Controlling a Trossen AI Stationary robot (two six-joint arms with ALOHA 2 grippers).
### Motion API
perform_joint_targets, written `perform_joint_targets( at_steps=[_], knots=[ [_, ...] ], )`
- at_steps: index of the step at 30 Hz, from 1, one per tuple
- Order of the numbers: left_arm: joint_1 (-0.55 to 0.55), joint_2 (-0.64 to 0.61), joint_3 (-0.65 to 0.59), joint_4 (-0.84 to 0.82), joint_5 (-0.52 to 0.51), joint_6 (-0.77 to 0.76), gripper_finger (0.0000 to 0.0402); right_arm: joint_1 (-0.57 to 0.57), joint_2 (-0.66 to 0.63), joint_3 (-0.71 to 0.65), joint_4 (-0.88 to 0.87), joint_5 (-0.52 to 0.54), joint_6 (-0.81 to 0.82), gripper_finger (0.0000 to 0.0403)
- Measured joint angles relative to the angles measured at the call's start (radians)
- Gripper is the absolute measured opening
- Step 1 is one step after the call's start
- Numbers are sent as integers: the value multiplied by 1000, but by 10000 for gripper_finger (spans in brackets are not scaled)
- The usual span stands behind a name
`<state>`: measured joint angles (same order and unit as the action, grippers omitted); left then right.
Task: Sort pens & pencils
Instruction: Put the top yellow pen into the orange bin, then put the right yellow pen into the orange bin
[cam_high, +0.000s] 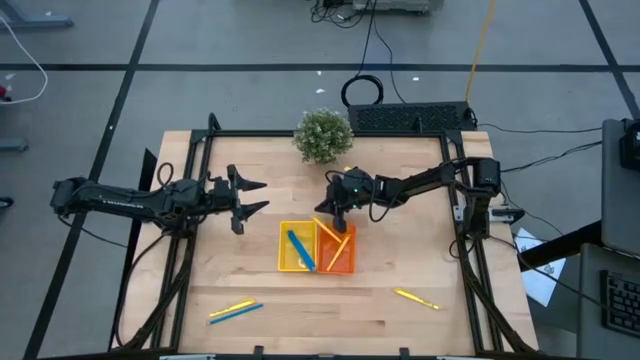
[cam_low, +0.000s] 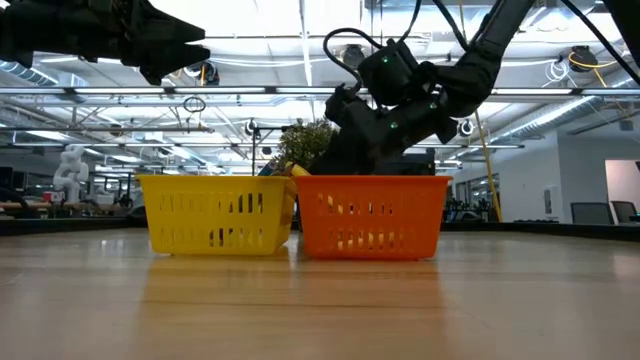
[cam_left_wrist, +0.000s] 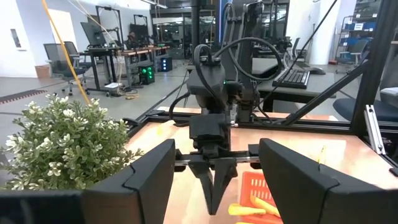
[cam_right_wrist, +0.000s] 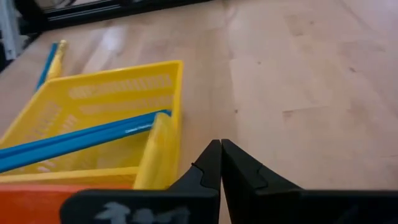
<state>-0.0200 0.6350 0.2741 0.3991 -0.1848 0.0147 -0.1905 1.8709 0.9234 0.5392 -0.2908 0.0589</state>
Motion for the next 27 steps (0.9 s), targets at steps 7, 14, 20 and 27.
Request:
perform_joint_targets(
  at_steps=[7,14,20,27],
  knots=[
    [0,0,0,-3,0,0,239,20,0,0,-6,-110,-31,0],
    [0,0,0,-4,0,0,239,38,0,0,-9,-164,-48,0],
    [0,0,0,-5,0,0,239,55,0,0,-8,-212,-53,0],
    [0,0,0,-6,0,0,239,92,0,0,-27,-241,-75,0]
  ],
)
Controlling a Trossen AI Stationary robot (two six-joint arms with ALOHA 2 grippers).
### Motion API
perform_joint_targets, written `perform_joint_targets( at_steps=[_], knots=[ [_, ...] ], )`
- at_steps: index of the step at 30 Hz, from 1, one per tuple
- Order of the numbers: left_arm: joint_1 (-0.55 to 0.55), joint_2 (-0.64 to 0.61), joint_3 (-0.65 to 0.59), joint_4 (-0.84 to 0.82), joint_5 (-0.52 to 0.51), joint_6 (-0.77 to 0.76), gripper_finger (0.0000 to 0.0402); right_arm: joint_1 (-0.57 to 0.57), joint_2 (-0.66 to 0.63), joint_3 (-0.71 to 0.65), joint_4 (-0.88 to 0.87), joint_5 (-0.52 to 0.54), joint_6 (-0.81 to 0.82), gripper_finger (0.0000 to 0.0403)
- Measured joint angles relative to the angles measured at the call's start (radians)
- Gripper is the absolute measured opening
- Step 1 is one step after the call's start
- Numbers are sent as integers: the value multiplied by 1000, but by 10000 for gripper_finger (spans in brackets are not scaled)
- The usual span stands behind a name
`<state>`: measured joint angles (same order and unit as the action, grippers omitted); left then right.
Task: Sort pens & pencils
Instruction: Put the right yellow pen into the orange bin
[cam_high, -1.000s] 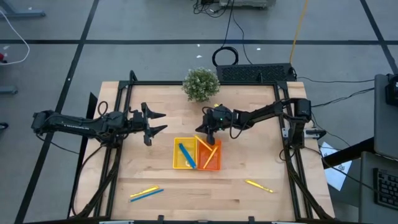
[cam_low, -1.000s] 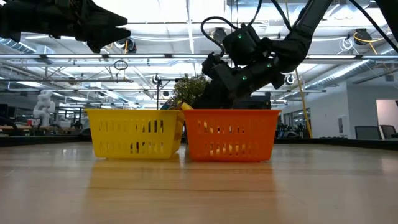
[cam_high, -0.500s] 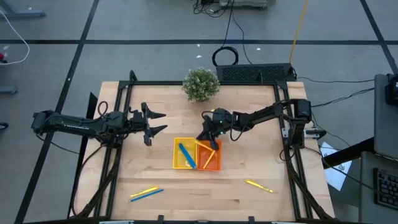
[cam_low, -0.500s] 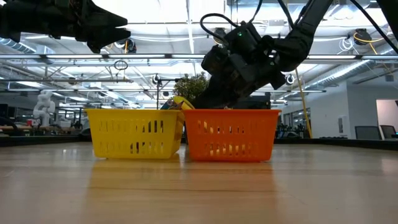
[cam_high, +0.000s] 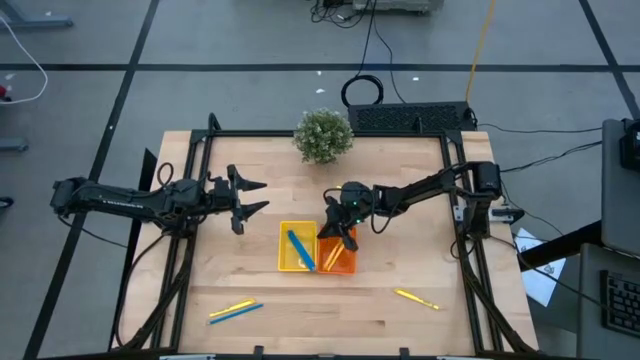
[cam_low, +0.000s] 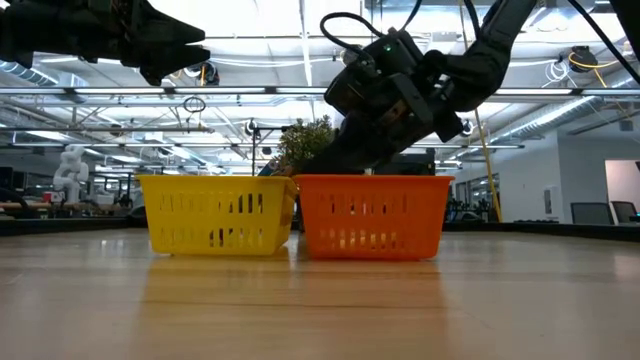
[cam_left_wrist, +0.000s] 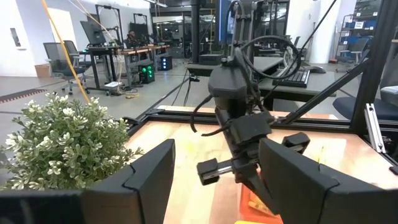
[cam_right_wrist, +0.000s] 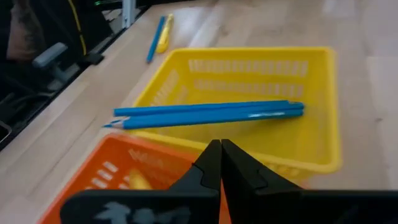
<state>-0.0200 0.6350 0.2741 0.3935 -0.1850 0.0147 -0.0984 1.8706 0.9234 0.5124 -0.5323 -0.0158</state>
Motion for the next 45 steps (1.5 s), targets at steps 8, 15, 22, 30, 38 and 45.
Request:
perform_joint_targets(
  at_steps=[8,15,22,30,38,45],
  knots=[
    [0,0,0,0,0,0,239,30,-18,-1,-50,-23,-26,0],
    [0,0,0,-11,1,0,239,28,-227,-69,-142,1,-99,0],
    [0,0,0,-10,1,-5,239,39,-542,-384,50,249,-58,0],
    [0,0,0,-9,1,-9,239,39,-842,-743,424,438,26,0],
    [0,0,0,-9,1,2,239,39,-966,-870,572,514,31,0],
    [0,0,0,-8,1,3,239,39,-957,-866,568,514,31,0]
  ],
)
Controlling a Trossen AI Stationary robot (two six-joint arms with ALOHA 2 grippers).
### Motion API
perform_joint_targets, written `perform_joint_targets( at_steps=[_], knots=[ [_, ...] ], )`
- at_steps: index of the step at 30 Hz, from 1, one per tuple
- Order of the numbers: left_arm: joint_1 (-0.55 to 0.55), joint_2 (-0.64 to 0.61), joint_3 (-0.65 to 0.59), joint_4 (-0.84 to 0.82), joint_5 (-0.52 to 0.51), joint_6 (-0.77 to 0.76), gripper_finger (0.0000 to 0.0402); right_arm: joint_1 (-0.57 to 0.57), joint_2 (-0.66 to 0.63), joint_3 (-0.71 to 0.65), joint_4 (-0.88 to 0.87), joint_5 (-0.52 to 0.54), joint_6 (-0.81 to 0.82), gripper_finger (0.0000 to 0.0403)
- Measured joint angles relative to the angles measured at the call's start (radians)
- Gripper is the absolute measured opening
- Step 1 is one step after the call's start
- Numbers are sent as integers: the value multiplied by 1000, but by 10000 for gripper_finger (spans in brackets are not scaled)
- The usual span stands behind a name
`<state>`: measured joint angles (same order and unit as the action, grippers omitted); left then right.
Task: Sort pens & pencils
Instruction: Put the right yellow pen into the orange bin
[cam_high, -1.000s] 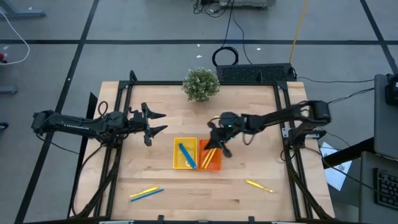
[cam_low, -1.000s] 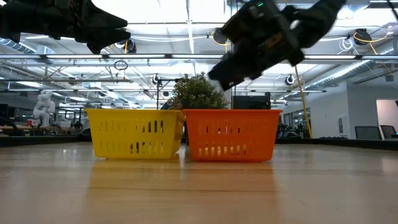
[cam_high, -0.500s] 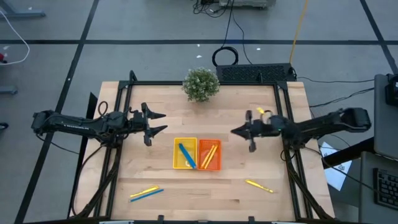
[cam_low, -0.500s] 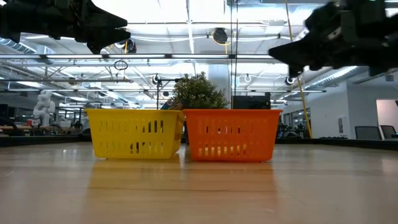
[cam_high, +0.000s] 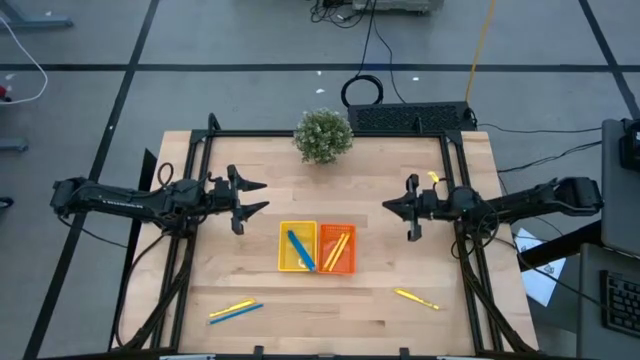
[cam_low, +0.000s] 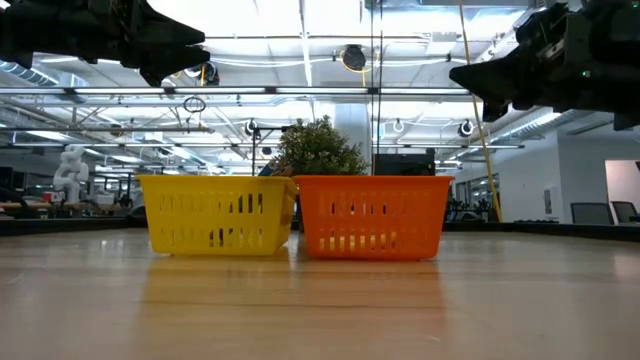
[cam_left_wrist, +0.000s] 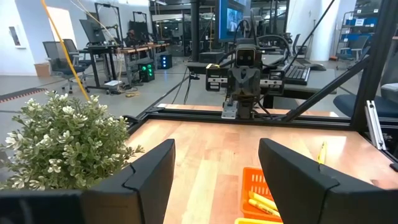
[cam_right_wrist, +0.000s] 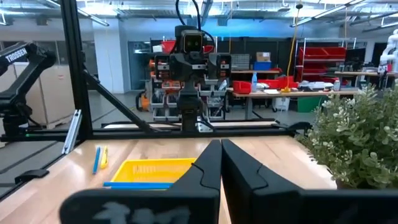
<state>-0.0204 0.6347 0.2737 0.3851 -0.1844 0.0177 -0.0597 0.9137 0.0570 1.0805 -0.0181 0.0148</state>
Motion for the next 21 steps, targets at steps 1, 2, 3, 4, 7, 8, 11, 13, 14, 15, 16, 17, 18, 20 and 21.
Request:
perform_joint_targets(
  at_steps=[1,2,3,4,7,8,11,13,14,15,16,17,18,20,21],
  knots=[
    [0,0,0,0,0,0,239,0,1,0,-2,0,0,0],
    [0,0,0,0,0,0,239,0,1,0,-3,0,0,0],
    [0,0,0,0,0,0,239,0,1,0,-2,0,0,0],
    [0,0,0,0,0,0,239,0,1,0,-2,0,0,0],
    [0,0,0,0,0,0,239,2,1,0,-19,-2,-1,2],
    [0,0,0,0,0,0,239,5,1,0,-28,-2,0,5],
    [0,0,0,0,0,0,239,29,1,4,-36,-2,22,33],
    [0,0,0,0,0,0,239,74,2,36,-99,-2,29,61],
    [0,0,0,0,0,0,239,105,3,69,-148,-3,20,75],
    [0,0,0,0,0,0,239,138,3,106,-206,1,4,91],
    [0,0,0,0,0,0,239,174,9,153,-276,22,-11,105],
    [0,0,0,0,0,0,239,210,21,202,-353,59,-26,117],
    [0,0,0,1,0,0,239,245,37,251,-438,108,-41,128],
    [0,0,0,-1,0,0,239,310,78,346,-586,196,-62,146],
    [0,0,0,-5,0,0,239,339,102,391,-645,230,-60,152]
  ],
)
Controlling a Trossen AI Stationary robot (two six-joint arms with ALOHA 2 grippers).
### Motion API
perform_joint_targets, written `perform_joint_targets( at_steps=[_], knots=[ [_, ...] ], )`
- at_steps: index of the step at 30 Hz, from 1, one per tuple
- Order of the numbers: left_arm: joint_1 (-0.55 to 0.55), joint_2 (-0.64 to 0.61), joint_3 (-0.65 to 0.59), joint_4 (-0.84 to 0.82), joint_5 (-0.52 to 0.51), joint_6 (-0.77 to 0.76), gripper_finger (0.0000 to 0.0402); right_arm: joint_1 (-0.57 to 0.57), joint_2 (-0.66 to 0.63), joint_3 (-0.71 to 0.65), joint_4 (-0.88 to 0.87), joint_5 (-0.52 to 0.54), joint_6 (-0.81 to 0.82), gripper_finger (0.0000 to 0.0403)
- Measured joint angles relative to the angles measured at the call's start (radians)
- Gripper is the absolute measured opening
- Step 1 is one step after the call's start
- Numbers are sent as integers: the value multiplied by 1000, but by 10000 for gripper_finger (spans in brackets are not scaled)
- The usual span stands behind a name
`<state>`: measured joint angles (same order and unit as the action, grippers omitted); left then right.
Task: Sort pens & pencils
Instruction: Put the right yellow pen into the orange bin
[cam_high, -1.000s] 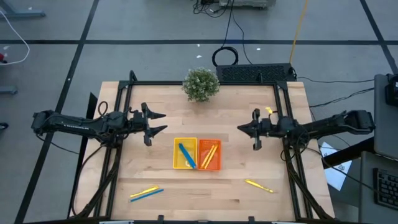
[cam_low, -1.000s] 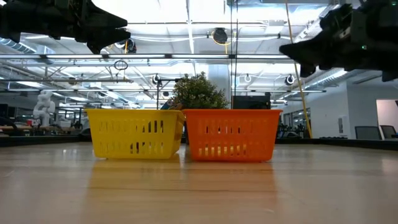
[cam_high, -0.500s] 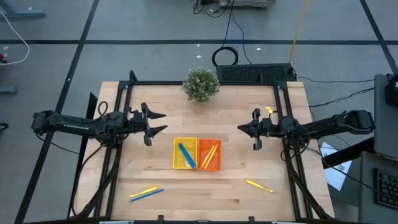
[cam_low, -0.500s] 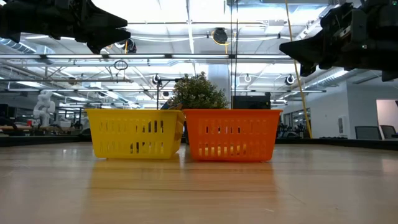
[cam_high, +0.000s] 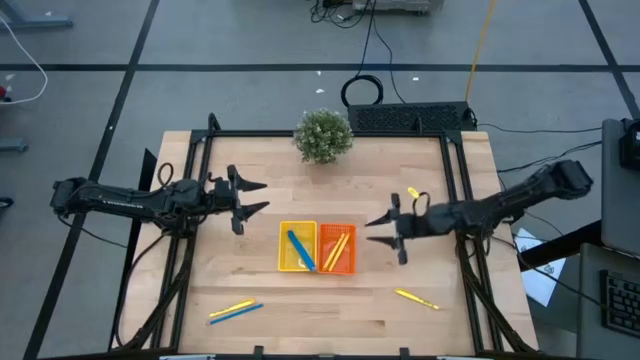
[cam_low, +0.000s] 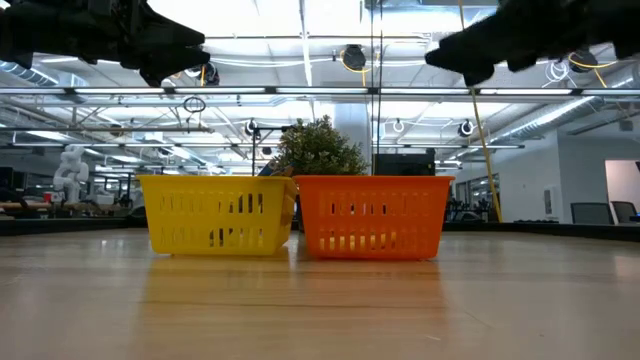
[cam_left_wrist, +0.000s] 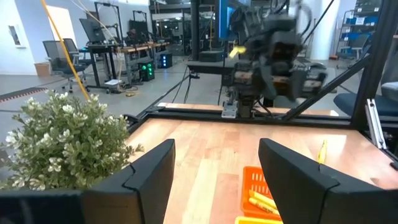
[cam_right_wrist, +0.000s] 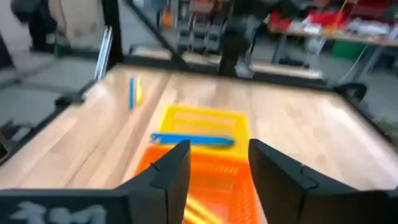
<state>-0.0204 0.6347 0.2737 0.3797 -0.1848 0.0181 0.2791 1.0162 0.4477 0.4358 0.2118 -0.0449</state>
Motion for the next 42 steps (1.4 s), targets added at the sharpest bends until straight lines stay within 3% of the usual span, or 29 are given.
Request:
perform_joint_targets(
  at_steps=[5,11,16,21,30,42],
  knots=[
    [0,0,0,-11,0,0,239,121,92,156,-344,47,162,162],
    [0,0,0,-11,0,0,239,269,153,284,-753,48,610,154],
    [0,0,0,-11,0,0,239,398,232,354,-913,18,935,147],
    [0,0,0,-11,0,0,239,471,362,405,-947,-42,1115,139],
    [0,0,0,-11,0,-3,239,478,566,478,-1014,-185,1186,134],
    [0,0,0,-11,0,-3,239,478,594,483,-1007,-191,1222,134]
  ],
)
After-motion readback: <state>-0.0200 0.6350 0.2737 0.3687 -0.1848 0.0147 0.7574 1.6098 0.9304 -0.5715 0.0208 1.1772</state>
